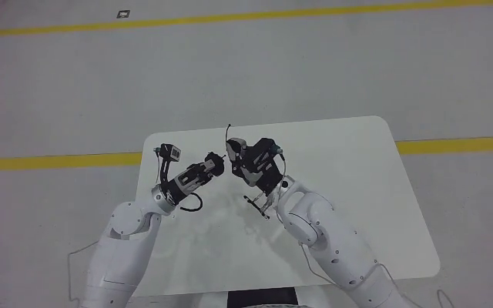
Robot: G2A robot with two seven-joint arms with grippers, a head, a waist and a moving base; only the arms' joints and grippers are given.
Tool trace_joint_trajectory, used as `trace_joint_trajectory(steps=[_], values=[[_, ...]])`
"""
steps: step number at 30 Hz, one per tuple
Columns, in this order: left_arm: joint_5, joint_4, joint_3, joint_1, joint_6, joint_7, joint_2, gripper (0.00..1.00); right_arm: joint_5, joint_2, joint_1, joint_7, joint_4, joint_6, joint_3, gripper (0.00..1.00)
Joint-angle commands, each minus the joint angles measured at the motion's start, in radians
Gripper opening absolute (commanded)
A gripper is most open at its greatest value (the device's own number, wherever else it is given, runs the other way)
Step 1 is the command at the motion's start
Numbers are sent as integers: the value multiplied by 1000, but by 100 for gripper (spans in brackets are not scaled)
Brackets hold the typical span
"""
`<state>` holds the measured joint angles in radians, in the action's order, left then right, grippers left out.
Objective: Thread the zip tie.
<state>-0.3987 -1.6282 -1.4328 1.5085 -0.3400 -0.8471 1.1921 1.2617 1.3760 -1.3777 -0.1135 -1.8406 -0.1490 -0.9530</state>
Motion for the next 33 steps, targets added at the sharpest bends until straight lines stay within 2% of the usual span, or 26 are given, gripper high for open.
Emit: trace_joint_trajectory(steps=[1, 33], values=[[0, 0, 0, 0, 0, 0, 0, 0, 5, -1, -3, -3, 1, -8, 3, 0], [0, 0, 0, 0, 0, 0, 0, 0, 10, 0, -8, -2, 9, -12, 5, 0]])
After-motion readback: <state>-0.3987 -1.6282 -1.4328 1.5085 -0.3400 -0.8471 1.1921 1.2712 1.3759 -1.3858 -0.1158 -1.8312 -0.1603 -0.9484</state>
